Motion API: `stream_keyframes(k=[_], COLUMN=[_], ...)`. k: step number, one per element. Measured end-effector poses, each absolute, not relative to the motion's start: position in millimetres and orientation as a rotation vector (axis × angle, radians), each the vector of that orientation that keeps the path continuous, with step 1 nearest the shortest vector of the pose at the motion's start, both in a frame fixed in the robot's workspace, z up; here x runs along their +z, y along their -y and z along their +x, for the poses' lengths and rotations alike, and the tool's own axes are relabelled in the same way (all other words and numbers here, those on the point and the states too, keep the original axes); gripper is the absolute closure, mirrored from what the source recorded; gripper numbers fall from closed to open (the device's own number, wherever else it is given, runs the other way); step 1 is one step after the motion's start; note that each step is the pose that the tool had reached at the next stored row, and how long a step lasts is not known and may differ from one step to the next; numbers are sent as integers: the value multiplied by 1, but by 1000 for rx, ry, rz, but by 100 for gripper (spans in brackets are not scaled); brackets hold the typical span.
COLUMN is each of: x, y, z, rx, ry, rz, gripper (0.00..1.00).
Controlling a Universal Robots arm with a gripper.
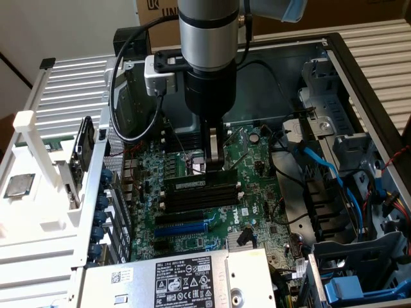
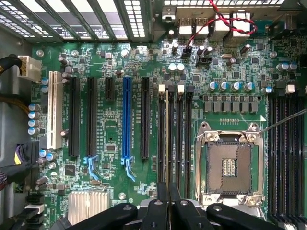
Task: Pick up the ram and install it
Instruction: 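Insert the ram into the slot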
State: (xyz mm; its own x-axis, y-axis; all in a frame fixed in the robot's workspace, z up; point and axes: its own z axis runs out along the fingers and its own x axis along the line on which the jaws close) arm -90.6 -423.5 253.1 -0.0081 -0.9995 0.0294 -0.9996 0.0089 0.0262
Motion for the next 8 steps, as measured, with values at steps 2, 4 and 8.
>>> stream_keyframes(k=[2, 4, 8], x=[252, 251, 250], y=[425, 425, 427], z=[-90, -90, -90], rx=[0, -3, -27], ry=[2204, 2204, 2211], rz=[2186, 2188, 2195], gripper=[88, 88, 88])
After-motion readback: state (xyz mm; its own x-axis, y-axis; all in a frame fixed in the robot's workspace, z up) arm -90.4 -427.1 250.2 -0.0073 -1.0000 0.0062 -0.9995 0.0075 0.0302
